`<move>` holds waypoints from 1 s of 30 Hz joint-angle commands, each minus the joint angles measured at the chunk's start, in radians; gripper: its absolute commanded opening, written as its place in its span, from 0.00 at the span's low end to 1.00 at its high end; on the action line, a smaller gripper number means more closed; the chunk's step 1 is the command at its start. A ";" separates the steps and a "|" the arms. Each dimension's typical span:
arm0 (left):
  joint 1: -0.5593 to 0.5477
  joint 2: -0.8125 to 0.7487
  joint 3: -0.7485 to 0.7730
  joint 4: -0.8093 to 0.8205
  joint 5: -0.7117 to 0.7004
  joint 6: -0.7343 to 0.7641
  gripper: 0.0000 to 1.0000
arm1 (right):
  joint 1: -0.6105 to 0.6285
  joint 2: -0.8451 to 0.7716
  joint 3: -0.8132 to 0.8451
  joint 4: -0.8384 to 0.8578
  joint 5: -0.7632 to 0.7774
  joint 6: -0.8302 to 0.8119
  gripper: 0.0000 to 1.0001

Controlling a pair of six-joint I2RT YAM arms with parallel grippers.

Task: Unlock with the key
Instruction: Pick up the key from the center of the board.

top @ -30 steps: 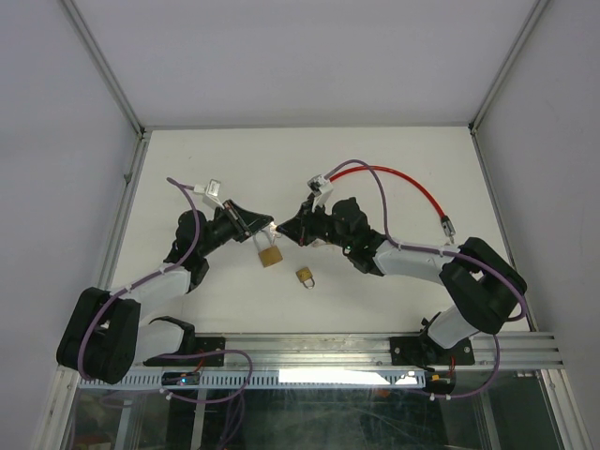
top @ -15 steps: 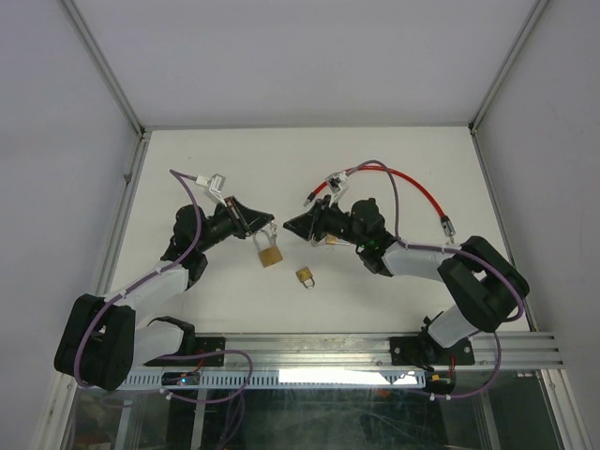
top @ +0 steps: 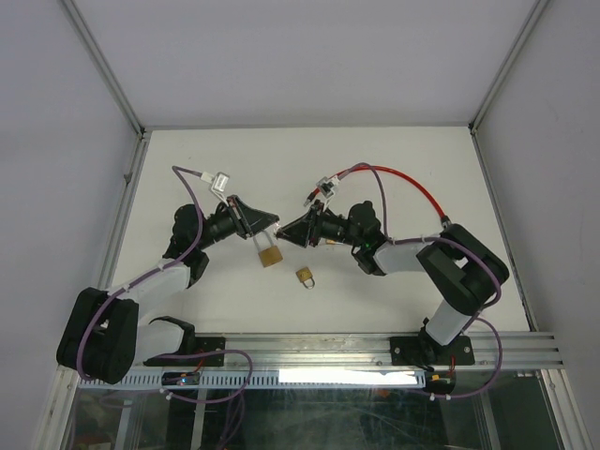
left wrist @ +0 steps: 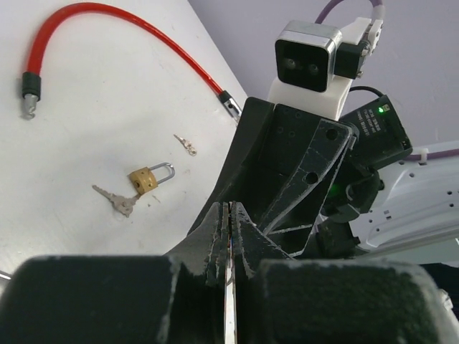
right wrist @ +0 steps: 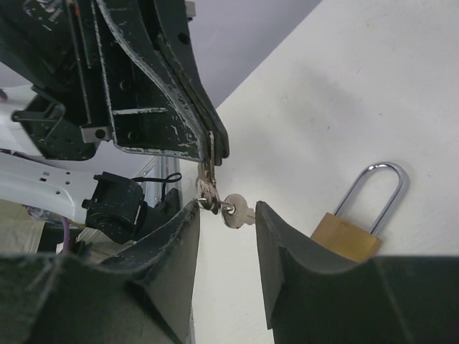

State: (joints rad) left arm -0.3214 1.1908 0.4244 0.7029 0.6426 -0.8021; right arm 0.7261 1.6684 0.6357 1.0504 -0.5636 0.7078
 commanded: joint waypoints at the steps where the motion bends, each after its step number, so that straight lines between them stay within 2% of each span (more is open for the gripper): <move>1: -0.009 0.012 0.009 0.147 0.058 -0.043 0.00 | 0.001 0.013 0.041 0.173 -0.062 0.016 0.39; 2: -0.011 0.013 0.007 0.155 0.061 -0.050 0.00 | 0.001 0.018 0.041 0.188 -0.068 0.047 0.32; 6: -0.010 0.014 0.005 0.167 0.067 -0.061 0.00 | 0.001 0.036 0.039 0.240 -0.081 0.077 0.17; 9: -0.010 0.002 0.005 0.155 0.059 -0.062 0.10 | -0.001 0.029 0.031 0.243 -0.071 0.073 0.01; 13: -0.010 -0.039 -0.010 0.147 0.010 -0.076 0.35 | -0.002 0.009 0.019 0.243 -0.065 0.068 0.00; 16: -0.010 -0.061 -0.017 0.148 -0.017 -0.087 0.40 | -0.002 0.004 0.015 0.244 -0.067 0.071 0.00; 23: -0.010 -0.073 -0.031 0.173 -0.034 -0.099 0.35 | -0.004 0.010 0.011 0.267 -0.072 0.092 0.00; 30: -0.010 -0.054 -0.034 0.189 -0.027 -0.100 0.12 | -0.005 0.015 0.011 0.269 -0.072 0.094 0.00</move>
State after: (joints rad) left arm -0.3218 1.1393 0.3946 0.8124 0.6281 -0.9062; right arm 0.7250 1.7016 0.6376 1.2381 -0.6270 0.7963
